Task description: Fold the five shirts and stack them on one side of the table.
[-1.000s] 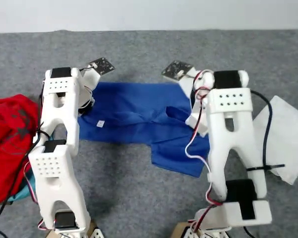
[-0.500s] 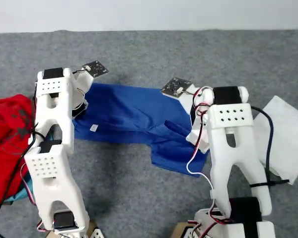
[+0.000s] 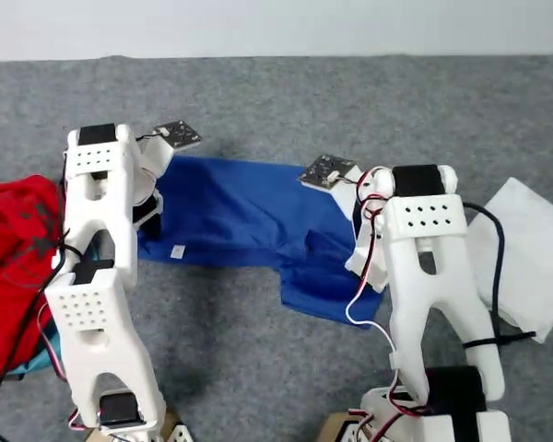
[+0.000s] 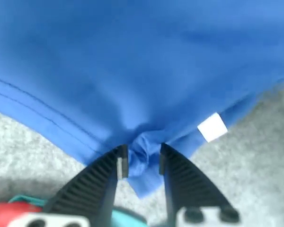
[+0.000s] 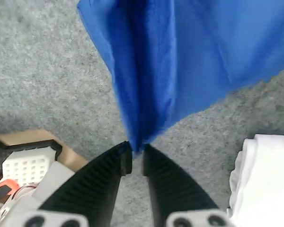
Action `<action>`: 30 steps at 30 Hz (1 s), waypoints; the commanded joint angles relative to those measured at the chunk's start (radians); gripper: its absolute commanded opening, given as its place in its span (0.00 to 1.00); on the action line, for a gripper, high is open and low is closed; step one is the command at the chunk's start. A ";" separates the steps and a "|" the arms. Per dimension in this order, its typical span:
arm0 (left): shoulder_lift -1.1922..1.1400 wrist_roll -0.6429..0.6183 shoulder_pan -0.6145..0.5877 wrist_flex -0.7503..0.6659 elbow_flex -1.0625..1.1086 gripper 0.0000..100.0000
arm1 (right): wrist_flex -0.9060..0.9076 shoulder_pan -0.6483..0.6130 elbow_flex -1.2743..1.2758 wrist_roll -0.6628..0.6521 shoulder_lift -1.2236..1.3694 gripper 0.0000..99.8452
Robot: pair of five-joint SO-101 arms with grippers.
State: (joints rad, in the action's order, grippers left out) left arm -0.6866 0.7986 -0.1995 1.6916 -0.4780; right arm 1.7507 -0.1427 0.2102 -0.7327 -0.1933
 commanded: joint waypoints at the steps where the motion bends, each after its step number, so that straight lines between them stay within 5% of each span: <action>1: 0.020 0.035 -0.017 0.061 -0.079 0.12 | 0.044 0.021 -0.095 0.012 -0.058 0.12; 11: 0.196 0.072 -0.086 0.061 -0.124 0.14 | 0.015 0.019 -0.161 0.025 -0.189 0.21; 17: 0.230 0.058 -0.069 0.057 -0.130 0.09 | -0.254 0.019 -0.084 0.025 -0.077 0.15; 20: 0.229 -0.037 -0.040 0.020 -0.101 0.00 | -0.421 0.013 -0.069 0.038 0.038 0.01; 26: 0.229 -0.249 0.015 -0.123 0.104 0.01 | -0.636 0.002 -0.077 0.157 0.265 0.01; 30: 0.229 -0.267 0.029 -0.259 0.312 0.01 | -0.727 0.002 -0.077 0.157 0.387 0.01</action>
State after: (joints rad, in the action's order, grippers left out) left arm -0.5209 0.5501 -0.1826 1.5213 -0.2816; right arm 1.0863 -0.1320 0.1488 -0.5900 0.1488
